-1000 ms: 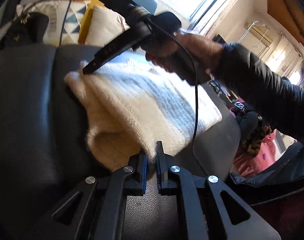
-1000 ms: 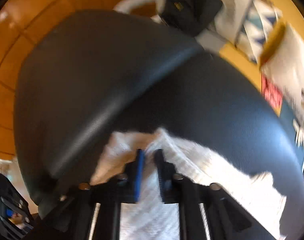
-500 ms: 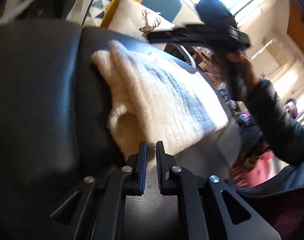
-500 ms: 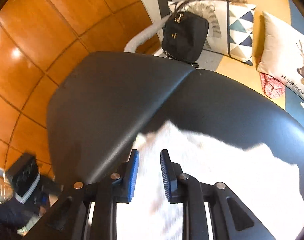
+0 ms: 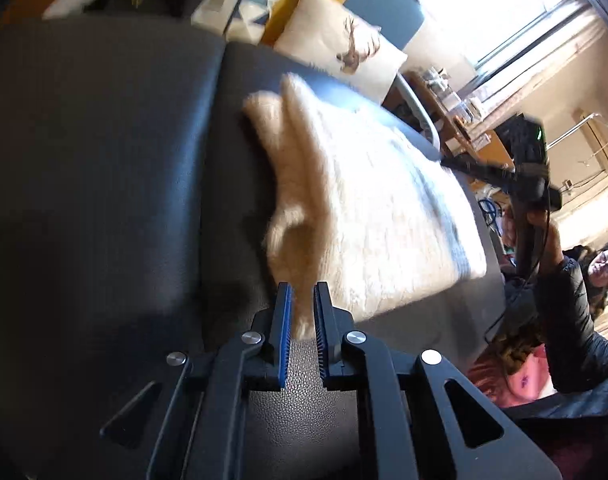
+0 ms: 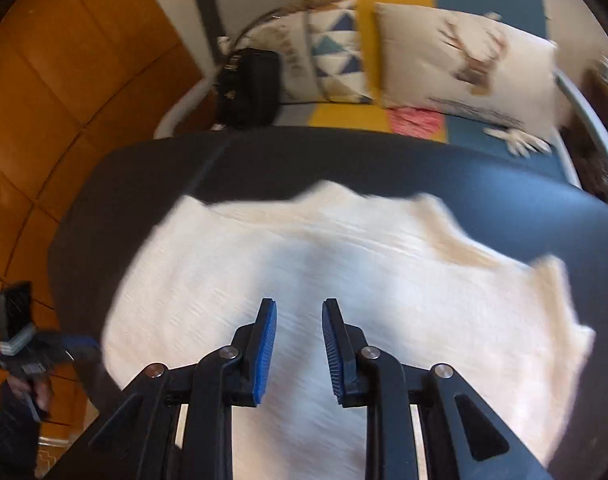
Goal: Fold clothes
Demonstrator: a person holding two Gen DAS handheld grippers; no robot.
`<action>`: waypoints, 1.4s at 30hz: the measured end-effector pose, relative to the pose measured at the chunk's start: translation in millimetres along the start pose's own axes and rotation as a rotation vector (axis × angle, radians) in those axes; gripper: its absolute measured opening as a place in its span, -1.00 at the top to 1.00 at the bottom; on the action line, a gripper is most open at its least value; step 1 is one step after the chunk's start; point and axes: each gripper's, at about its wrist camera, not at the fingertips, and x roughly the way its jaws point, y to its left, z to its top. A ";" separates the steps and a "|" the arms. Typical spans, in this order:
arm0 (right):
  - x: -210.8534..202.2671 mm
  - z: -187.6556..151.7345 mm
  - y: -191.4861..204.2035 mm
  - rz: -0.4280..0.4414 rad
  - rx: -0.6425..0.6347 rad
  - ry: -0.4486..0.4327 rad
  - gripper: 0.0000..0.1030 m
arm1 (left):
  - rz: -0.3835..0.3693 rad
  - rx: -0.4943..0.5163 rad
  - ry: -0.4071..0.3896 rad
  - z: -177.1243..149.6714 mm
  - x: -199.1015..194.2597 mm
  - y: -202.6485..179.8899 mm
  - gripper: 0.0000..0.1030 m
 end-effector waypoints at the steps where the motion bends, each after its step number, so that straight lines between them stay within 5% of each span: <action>1: -4.6 -5.5 -8.5 -0.028 0.000 0.010 0.55 | -0.013 -0.001 -0.028 3.6 -5.4 -3.8 0.76; 7: -3.1 -18.5 -27.2 -0.136 -0.054 0.045 0.55 | -0.025 0.085 -0.060 46.0 19.4 -43.7 0.60; 14: 36.1 -20.2 -22.2 -0.222 -0.189 0.120 0.50 | 0.216 0.165 0.096 82.0 101.9 -72.2 0.60; 17: 36.9 -28.2 -10.4 -0.234 -0.257 0.094 0.80 | 0.271 0.225 0.126 77.9 113.5 -71.5 0.61; 18: 35.2 -30.7 -7.9 -0.230 -0.267 0.080 0.87 | 0.288 0.255 0.124 77.6 113.6 -75.1 0.76; 21: 33.5 -36.8 -7.8 -0.202 -0.246 0.047 0.89 | 0.300 0.296 0.120 80.0 111.5 -79.4 0.95; 23: 34.2 -38.8 -8.5 -0.173 -0.241 0.052 0.82 | 0.221 0.280 0.107 86.4 112.8 -78.9 0.95; 25: 31.7 -41.1 -5.8 -0.149 -0.235 0.030 0.73 | 0.141 0.233 0.102 96.0 121.3 -77.4 0.93; 28: 30.9 -39.9 -6.7 -0.107 -0.188 0.029 0.56 | 0.110 0.207 0.112 105.4 126.1 -78.3 0.63; 30: 31.4 -38.4 -9.2 -0.062 -0.149 0.031 0.38 | 0.121 0.228 0.153 109.2 139.1 -83.2 0.40; 35: 43.8 -44.4 6.2 -0.131 -0.260 0.057 0.36 | 0.214 0.298 0.222 107.0 166.3 -95.2 0.40; 37: 45.5 -46.1 13.2 -0.166 -0.293 0.057 0.66 | 0.247 0.340 0.204 102.4 165.7 -101.6 0.50; 38: 46.0 -46.4 14.9 -0.176 -0.297 0.049 0.95 | 0.259 0.350 0.186 100.2 164.4 -103.7 0.87; 42: 39.0 -45.8 17.2 -0.170 -0.295 0.012 0.95 | 0.260 0.351 0.084 96.9 148.8 -110.9 0.96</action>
